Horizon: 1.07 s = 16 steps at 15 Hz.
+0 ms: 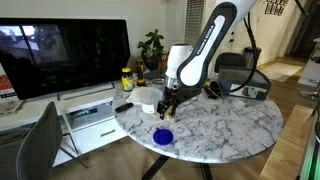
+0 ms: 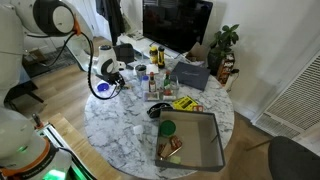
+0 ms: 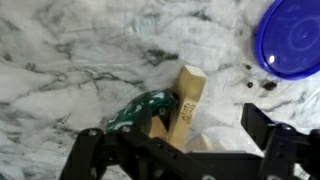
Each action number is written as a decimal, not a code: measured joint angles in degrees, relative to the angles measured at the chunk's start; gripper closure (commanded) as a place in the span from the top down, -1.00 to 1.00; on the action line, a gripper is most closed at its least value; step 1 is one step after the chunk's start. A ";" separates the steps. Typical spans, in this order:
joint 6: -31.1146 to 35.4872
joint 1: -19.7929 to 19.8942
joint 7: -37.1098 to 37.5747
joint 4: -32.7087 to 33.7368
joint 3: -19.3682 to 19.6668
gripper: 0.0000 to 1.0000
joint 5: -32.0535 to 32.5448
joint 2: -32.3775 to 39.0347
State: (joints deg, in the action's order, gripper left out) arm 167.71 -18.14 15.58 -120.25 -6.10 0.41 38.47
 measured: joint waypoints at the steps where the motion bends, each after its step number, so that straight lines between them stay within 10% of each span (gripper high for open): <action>1: 0.00 -0.79 0.59 0.49 0.78 0.12 0.00 0.25; 16: -6.15 -12.90 11.91 1.06 10.85 -0.21 0.36 0.03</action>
State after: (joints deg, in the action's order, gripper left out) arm 161.55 -31.05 27.50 -119.19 4.75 0.77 38.49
